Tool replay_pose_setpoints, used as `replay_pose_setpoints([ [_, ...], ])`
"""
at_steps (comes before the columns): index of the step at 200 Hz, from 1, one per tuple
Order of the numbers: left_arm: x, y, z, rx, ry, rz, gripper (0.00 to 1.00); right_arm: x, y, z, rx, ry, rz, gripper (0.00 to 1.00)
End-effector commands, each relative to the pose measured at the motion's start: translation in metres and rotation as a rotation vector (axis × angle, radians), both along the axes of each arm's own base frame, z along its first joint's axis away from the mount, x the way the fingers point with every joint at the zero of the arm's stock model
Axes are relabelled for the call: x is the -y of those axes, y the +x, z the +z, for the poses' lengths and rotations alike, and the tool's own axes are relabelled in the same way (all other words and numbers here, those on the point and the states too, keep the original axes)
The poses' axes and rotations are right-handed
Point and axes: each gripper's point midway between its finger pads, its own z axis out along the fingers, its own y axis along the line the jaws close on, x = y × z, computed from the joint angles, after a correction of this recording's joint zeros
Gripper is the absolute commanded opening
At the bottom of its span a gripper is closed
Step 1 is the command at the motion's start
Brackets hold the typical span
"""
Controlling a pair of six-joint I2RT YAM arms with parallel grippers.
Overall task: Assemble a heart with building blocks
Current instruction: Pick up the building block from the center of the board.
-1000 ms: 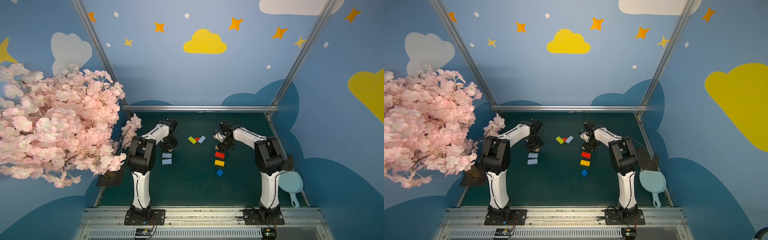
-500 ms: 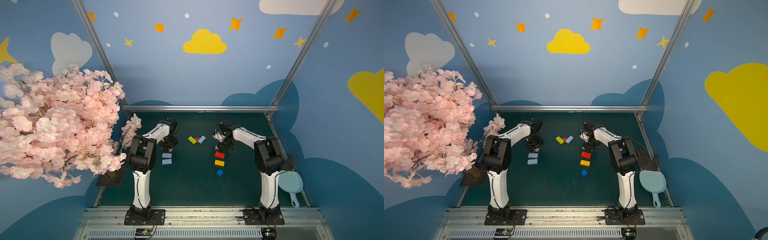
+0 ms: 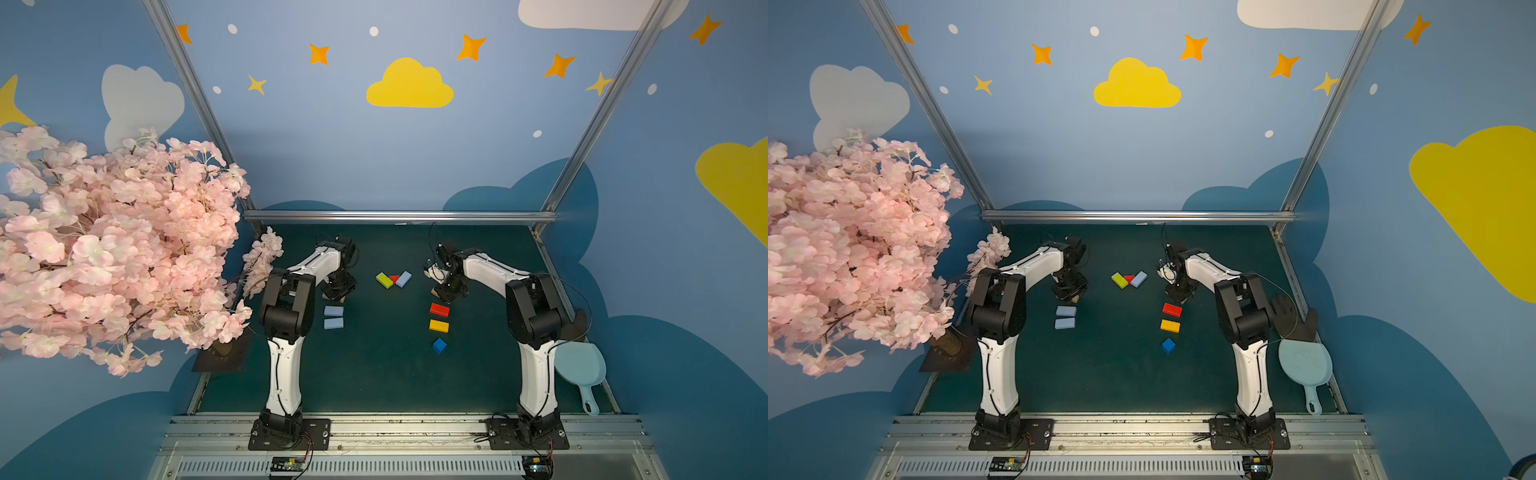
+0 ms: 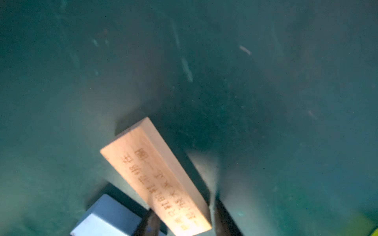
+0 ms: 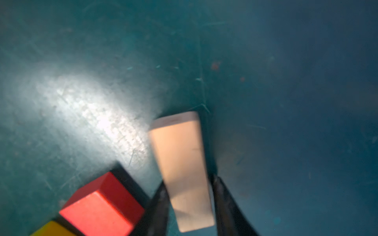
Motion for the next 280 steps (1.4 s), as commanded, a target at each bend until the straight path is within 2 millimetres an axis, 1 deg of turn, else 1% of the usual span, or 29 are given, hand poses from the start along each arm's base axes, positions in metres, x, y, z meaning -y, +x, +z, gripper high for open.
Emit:
replay_pose_setpoints([
  [1,-0.013,-0.013,-0.015,-0.071,0.044,-0.016,0.30,0.014,-0.005,-0.024,-0.045,-0.086,0.000,0.22],
  [19,-0.019,-0.018,-0.017,-0.087,0.070,-0.053,0.22,0.015,-0.004,-0.025,-0.045,-0.089,0.001,0.14],
  [33,-0.023,-0.022,-0.019,-0.099,0.088,-0.109,0.17,0.015,-0.004,-0.024,-0.039,-0.093,0.004,0.11],
  [57,-0.031,-0.027,-0.017,-0.117,0.134,-0.216,0.13,0.017,-0.001,-0.017,-0.015,-0.089,0.005,0.08],
  [75,-0.030,-0.024,-0.012,-0.100,0.156,-0.331,0.12,0.017,0.002,-0.008,0.011,-0.084,0.008,0.06],
  [99,-0.016,-0.019,-0.009,-0.065,0.127,-0.509,0.12,0.018,0.010,0.004,0.054,-0.091,0.022,0.05],
  [123,0.011,-0.012,-0.006,0.016,0.057,-0.727,0.13,0.016,0.021,0.016,0.106,-0.073,0.048,0.03],
  [136,0.019,-0.010,-0.001,0.058,0.044,-0.836,0.13,0.013,0.027,0.021,0.128,-0.071,0.068,0.02],
  [155,0.035,-0.010,0.002,0.082,-0.022,-0.976,0.13,0.010,0.032,0.021,0.126,-0.072,0.095,0.02],
  [175,0.052,-0.012,0.004,0.078,-0.073,-1.107,0.14,-0.001,0.033,0.022,0.114,-0.021,0.108,0.02],
  [189,0.059,-0.013,0.003,0.069,-0.097,-1.166,0.14,-0.018,0.026,0.024,0.077,0.062,0.149,0.02],
  [200,0.066,-0.015,0.002,0.065,-0.126,-1.201,0.14,-0.026,0.023,0.025,0.058,0.099,0.170,0.02],
  [217,0.073,-0.018,0.001,0.068,-0.163,-1.245,0.13,-0.038,0.017,0.025,0.013,0.145,0.204,0.00],
  [236,0.078,-0.024,0.000,0.068,-0.183,-1.313,0.13,-0.044,0.012,0.023,-0.035,0.162,0.234,0.00],
  [261,0.077,-0.026,-0.002,0.056,-0.156,-1.369,0.13,-0.049,0.011,0.020,-0.064,0.173,0.241,0.00],
  [280,0.076,-0.022,-0.003,0.060,-0.140,-1.393,0.13,-0.053,0.009,0.018,-0.080,0.179,0.250,0.00],
])
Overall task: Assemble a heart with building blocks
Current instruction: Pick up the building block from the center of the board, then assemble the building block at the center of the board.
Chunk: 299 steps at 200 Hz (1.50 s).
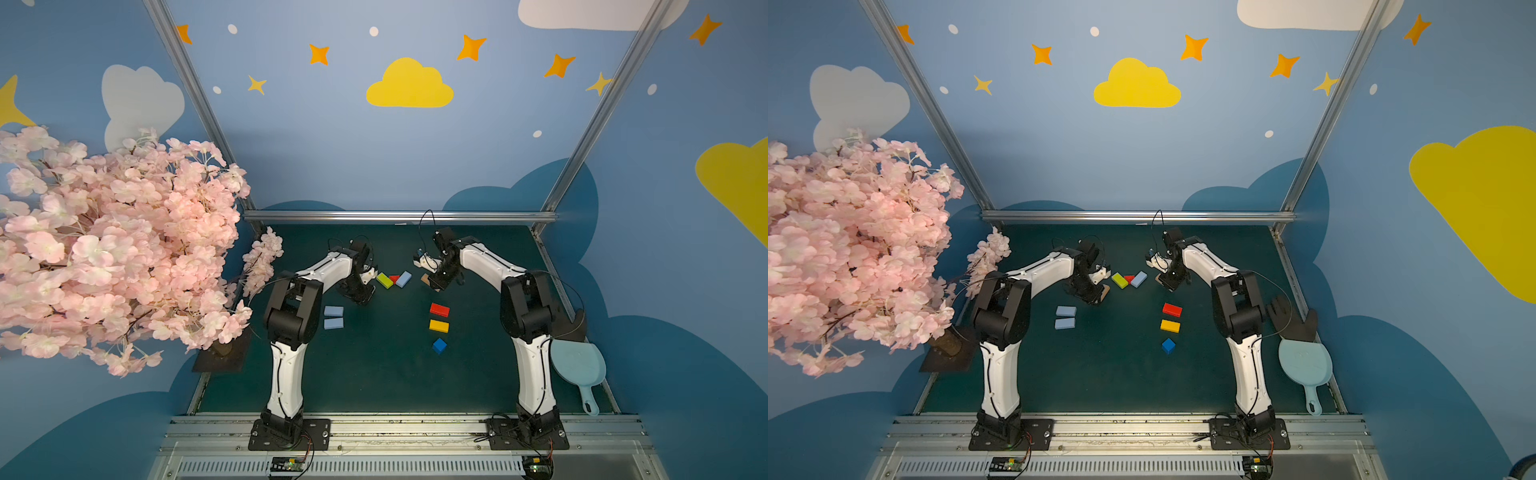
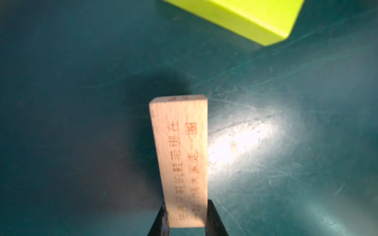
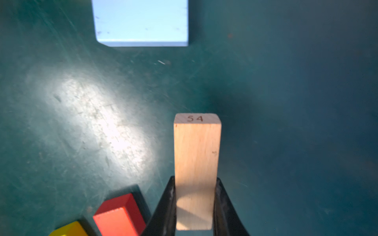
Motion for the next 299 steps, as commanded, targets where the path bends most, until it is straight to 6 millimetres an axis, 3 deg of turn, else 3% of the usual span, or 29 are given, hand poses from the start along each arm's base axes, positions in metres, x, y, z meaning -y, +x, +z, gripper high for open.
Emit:
replay_pose_setpoints([
  [1,0.000,-0.005,-0.007,-0.023,0.008,-0.082,0.13,-0.008,-0.015,-0.004,-0.079,0.018,0.040,0.00],
  [63,-0.004,0.011,-0.015,0.012,0.081,-0.158,0.12,-0.014,-0.021,-0.015,-0.108,0.013,0.079,0.00],
  [113,-0.007,0.026,-0.018,0.038,0.122,-0.186,0.12,-0.009,-0.014,-0.021,-0.083,-0.023,0.077,0.00],
  [200,-0.014,0.031,-0.021,0.051,0.164,-0.210,0.11,-0.009,-0.005,-0.024,-0.064,-0.030,0.070,0.00],
  [299,-0.016,0.039,-0.020,0.073,0.173,-0.209,0.11,-0.024,0.006,-0.021,-0.036,-0.017,0.091,0.00],
])
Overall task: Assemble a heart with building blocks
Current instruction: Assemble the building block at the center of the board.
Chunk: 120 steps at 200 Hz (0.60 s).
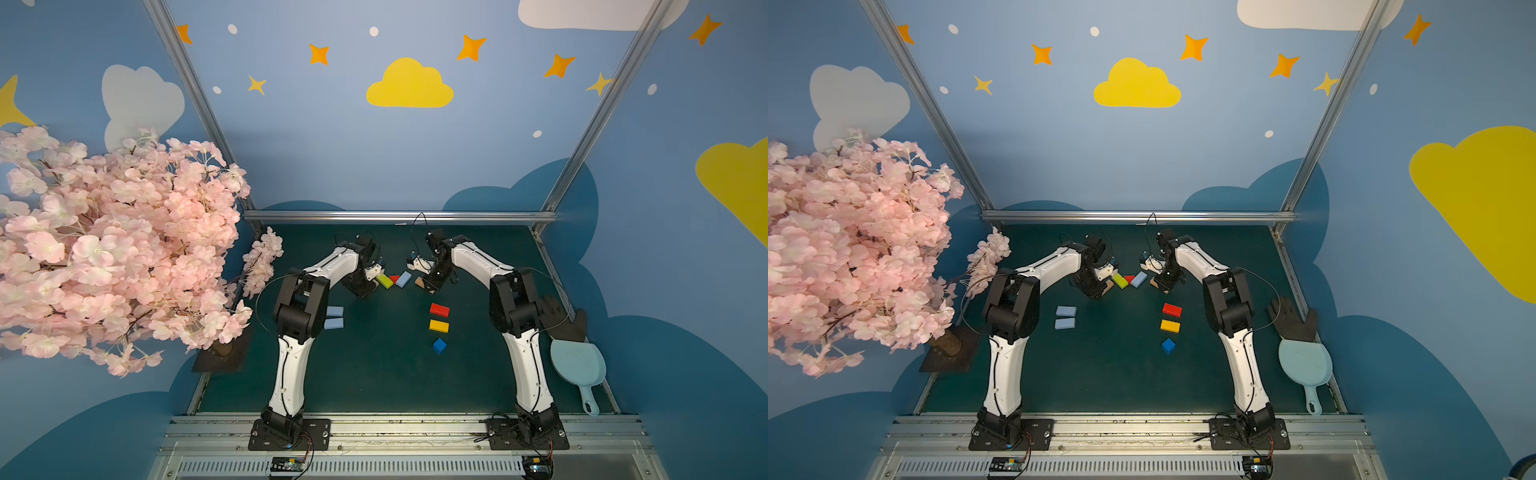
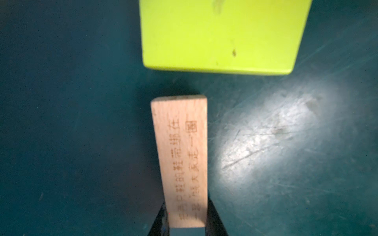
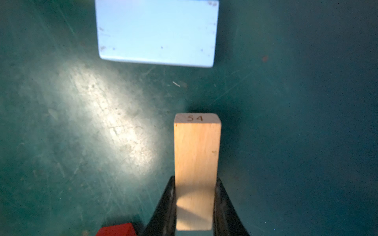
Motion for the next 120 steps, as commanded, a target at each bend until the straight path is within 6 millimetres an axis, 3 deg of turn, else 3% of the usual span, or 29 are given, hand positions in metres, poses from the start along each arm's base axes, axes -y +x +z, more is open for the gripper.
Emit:
replay_pose_setpoints([
  [1,-0.011,0.006,-0.016,-0.005,0.047,0.002,0.11,-0.005,-0.001,-0.006,-0.008,-0.013,0.024,0.00],
  [120,-0.014,0.012,-0.014,0.013,0.055,-0.016,0.10,-0.016,0.000,-0.010,-0.009,-0.026,0.033,0.00],
])
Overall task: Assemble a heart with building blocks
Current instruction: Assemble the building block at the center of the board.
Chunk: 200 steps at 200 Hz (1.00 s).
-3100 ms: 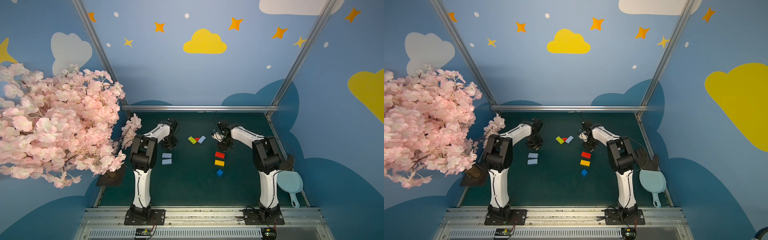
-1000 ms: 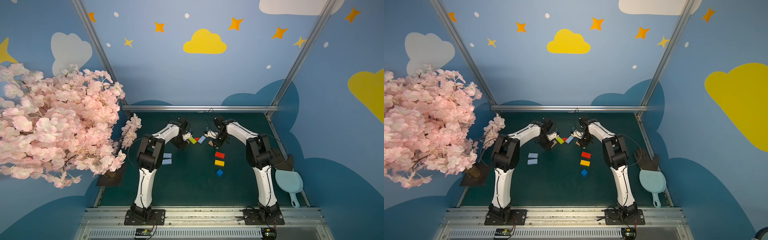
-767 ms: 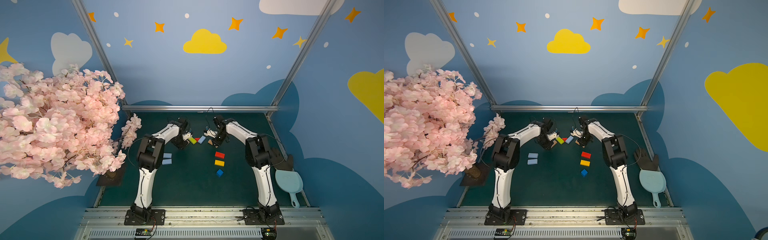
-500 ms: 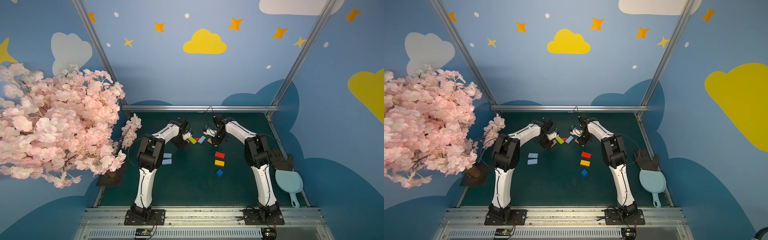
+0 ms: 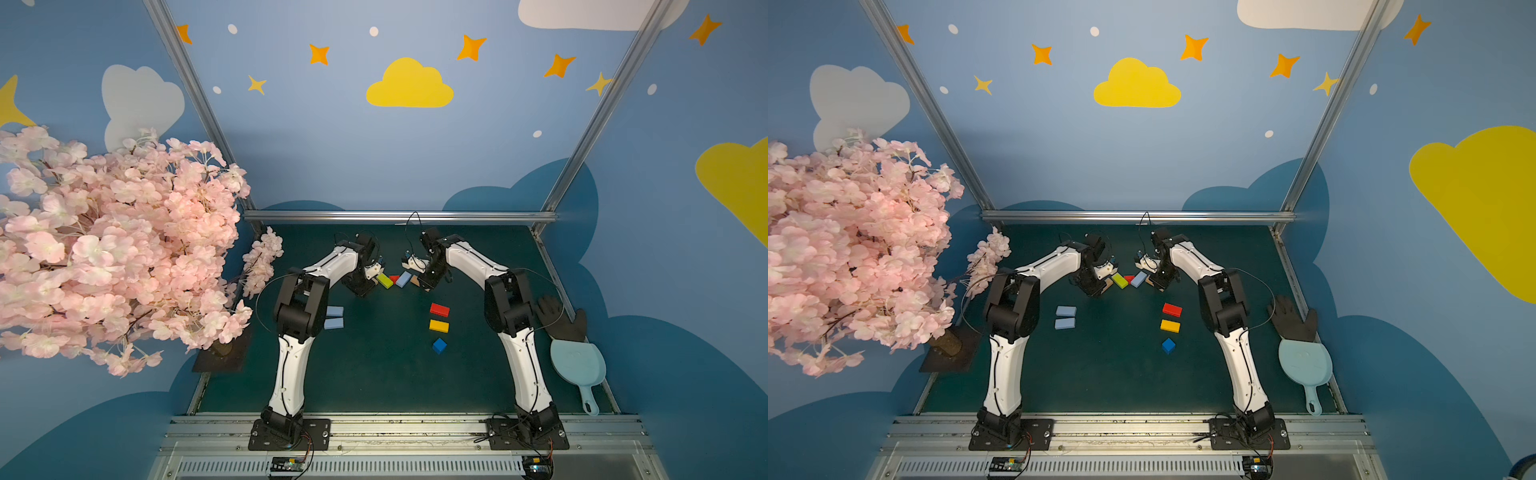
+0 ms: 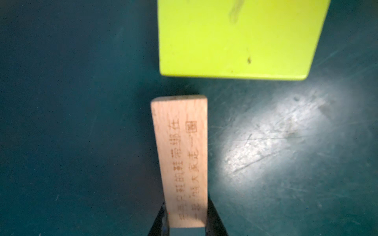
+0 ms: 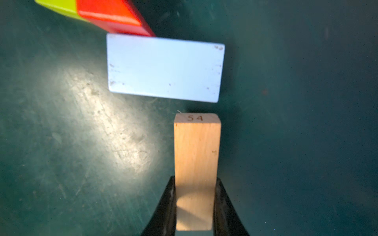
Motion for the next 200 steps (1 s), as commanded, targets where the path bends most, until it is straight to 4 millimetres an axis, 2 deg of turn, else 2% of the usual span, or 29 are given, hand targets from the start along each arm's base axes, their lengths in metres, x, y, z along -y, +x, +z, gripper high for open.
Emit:
replay_pose_setpoints([
  [1,-0.0107,0.0054,-0.0139,-0.004,0.041,-0.004,0.10,-0.0004,-0.0052,-0.0092,-0.034,-0.018,0.008,0.00],
  [150,-0.0066,0.0117,-0.0111,0.007,0.059,-0.039,0.11,0.0029,-0.0036,-0.0156,-0.032,-0.057,-0.004,0.00],
  [200,-0.0025,0.0071,-0.0141,-0.007,0.057,-0.050,0.11,0.0046,-0.0017,-0.0173,-0.027,-0.071,-0.011,0.00],
])
